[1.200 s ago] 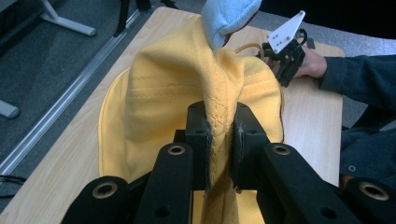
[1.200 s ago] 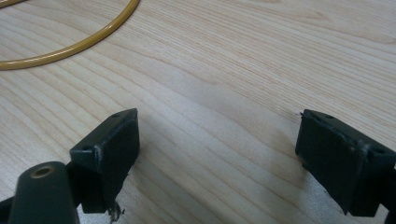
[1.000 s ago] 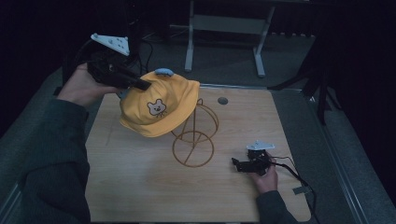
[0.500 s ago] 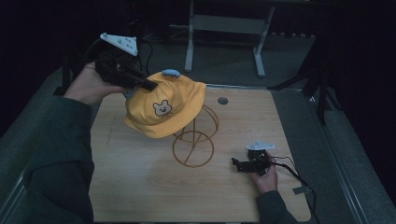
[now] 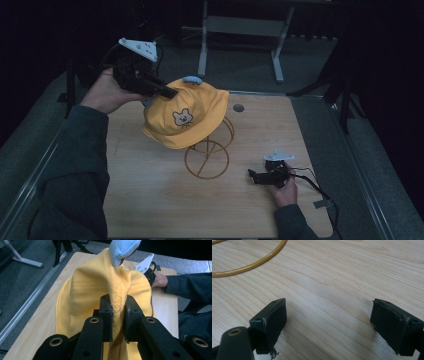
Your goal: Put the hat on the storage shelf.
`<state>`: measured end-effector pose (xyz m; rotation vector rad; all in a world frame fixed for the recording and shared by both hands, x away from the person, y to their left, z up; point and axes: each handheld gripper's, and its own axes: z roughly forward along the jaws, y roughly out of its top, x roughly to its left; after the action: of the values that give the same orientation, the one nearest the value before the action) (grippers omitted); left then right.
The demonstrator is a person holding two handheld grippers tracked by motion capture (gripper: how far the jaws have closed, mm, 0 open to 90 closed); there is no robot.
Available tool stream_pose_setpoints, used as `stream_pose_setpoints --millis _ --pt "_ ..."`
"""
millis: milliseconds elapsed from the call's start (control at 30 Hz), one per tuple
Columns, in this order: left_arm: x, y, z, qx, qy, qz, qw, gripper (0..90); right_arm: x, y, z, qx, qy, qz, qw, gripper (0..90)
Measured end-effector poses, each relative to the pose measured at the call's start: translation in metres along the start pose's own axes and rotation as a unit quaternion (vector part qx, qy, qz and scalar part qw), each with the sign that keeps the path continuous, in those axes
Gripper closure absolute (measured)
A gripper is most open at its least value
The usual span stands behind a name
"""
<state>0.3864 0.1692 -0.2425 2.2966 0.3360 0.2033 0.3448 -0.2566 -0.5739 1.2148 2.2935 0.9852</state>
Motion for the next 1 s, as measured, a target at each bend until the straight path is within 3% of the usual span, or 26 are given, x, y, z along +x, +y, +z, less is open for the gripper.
stream_pose_setpoints --millis 167,467,1000 --pt "-0.001 0.006 0.01 0.003 -0.003 0.002 1.0 79.1 0.0 0.0 0.0 0.0 0.0 0.0 1.0 13.5" --pt "-0.005 0.019 0.024 0.033 0.002 0.012 0.9994 78.9 0.0 0.0 0.0 0.0 0.0 0.0 1.0 13.5" --pt "-0.002 0.037 0.053 0.042 0.006 0.01 0.999 77.9 0.0 0.0 0.0 0.0 0.0 0.0 1.0 13.5"
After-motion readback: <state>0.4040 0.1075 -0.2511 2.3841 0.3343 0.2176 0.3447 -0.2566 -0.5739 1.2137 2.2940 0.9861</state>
